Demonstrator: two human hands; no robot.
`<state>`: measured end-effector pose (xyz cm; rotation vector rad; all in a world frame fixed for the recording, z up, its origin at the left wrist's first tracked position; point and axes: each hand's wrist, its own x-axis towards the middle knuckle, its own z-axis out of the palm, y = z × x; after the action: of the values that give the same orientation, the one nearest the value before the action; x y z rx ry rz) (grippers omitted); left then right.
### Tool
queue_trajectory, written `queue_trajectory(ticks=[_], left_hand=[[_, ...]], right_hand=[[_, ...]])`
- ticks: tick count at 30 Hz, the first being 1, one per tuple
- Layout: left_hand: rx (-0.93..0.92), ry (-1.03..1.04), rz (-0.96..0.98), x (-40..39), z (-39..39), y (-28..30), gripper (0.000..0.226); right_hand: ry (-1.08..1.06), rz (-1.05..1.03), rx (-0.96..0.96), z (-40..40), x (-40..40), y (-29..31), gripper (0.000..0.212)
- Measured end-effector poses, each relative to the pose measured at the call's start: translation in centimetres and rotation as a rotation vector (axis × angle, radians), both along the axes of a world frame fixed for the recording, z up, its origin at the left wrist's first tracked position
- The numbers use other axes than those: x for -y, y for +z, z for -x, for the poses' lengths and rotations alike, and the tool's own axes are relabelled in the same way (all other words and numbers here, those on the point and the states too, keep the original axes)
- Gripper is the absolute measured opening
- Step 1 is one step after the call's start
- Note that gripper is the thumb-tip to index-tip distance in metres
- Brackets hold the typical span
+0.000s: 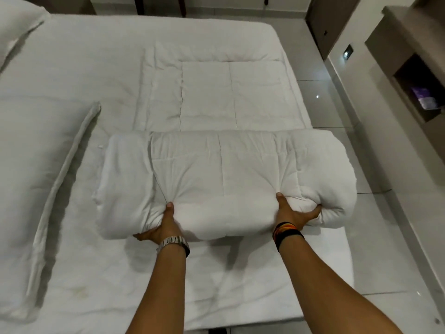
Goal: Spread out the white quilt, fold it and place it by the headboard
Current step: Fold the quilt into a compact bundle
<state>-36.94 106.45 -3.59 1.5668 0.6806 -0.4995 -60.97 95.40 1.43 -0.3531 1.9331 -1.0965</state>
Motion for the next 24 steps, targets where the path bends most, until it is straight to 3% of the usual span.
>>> queue_trajectory(ticks=[6,13,16,18,19,22,23,24], left_hand=[[-0.023,0.003,0.024,-8.8,3.7,4.7,0.141],[-0.081,-0.064,0.031,-25.7,12.6,8.0,0.148],[-0.152,0.197,0.223,-30.3,14.1,9.4,0.129],[-0.186,0.39,0.509,-32.7,14.5,10.4,0.098],[-0.215,0.483,0.638,-32.6,14.6,10.9,0.1],[0.128,0.084,0.464,-29.1,13.5,13.2,0.156],[0.096,-0.054,0.433,-27.7,11.9,15.1,0.151],[0.081,-0.229,0.51,-26.7,10.9,17.7,0.131]], right_hand=[[0.031,0.053,0.056,4.4,-9.3,2.5,0.122],[0.086,-0.031,0.049,13.2,-25.5,4.4,0.126],[0.091,-0.042,0.02,15.9,-30.4,6.5,0.126],[0.1,-0.051,0.011,16.7,-31.9,8.3,0.127],[0.12,-0.057,0.03,16.9,-32.0,9.8,0.127],[0.234,0.116,0.2,15.5,-27.6,12.9,0.132],[0.299,0.201,0.271,14.9,-25.4,14.0,0.137],[0.378,0.264,0.299,14.3,-23.1,15.0,0.138]])
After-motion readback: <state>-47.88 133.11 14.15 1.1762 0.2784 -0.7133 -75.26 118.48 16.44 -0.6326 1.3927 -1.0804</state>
